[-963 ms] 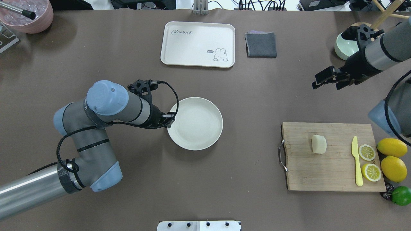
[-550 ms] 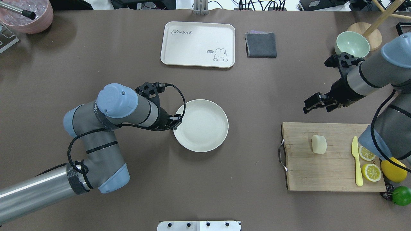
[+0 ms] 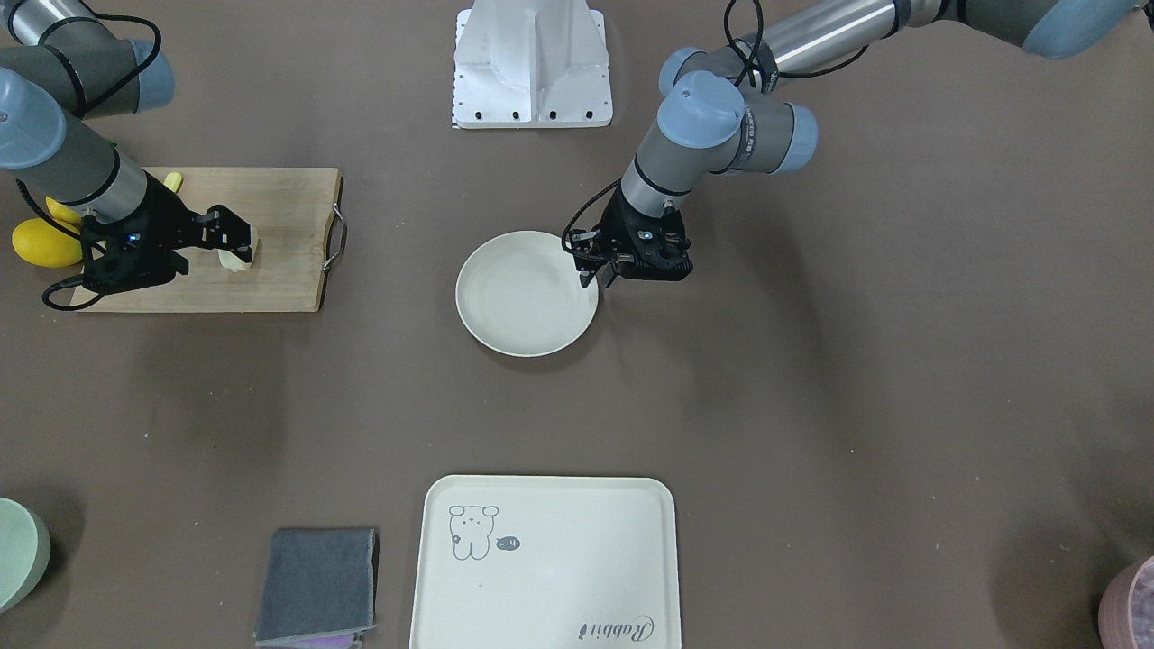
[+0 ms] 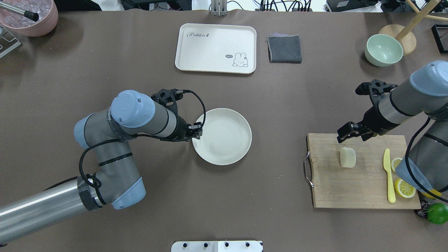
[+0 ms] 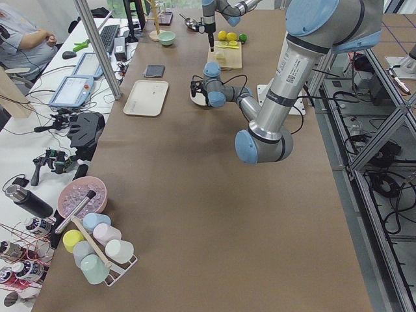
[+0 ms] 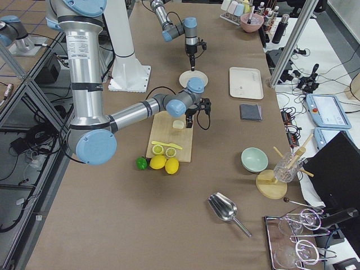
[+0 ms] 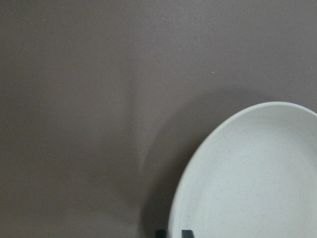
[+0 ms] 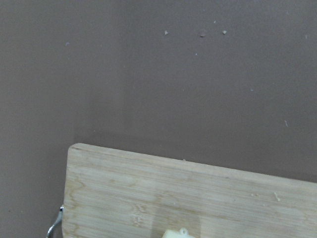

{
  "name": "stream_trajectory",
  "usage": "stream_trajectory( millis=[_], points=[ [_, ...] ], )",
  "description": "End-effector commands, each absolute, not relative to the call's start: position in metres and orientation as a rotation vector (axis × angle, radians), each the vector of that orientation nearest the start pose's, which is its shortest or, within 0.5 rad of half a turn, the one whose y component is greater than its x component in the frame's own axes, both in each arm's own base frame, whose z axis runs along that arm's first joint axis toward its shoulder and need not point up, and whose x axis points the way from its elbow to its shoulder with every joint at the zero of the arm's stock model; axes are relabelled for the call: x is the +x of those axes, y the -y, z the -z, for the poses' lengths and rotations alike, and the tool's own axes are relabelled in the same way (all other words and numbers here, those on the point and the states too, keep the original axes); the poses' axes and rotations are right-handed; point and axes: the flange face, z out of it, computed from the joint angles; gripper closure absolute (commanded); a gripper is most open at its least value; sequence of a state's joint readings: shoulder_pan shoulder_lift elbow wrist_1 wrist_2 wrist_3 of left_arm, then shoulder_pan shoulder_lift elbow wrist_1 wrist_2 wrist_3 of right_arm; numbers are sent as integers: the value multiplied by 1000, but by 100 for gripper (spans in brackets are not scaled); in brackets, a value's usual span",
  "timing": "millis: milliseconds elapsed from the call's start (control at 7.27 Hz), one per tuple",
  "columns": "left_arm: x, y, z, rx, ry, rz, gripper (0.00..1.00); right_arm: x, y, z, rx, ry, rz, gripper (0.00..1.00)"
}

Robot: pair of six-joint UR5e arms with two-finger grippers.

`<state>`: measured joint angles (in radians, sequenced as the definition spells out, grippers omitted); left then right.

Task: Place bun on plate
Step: 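Lower the right gripper onto the cream bun and grasp it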

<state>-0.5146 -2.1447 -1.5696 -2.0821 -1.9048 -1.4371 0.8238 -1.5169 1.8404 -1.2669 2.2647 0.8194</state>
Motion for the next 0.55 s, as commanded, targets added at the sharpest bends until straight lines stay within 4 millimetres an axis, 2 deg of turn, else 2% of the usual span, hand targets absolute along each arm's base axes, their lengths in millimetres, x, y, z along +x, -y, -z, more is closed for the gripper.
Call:
stream_trajectory(
  millis=[0,138,413],
  points=[
    [549,430,-263,60,-1111,166,10,-312,416,-474,-76,891,166,14],
    [549,431,-264,69,-1108,175,10,-312,409,-483,-87,881,170,19],
    [547,432,-264,75,-1106,183,10,-318,400,-488,-113,873,165,39]
  ],
)
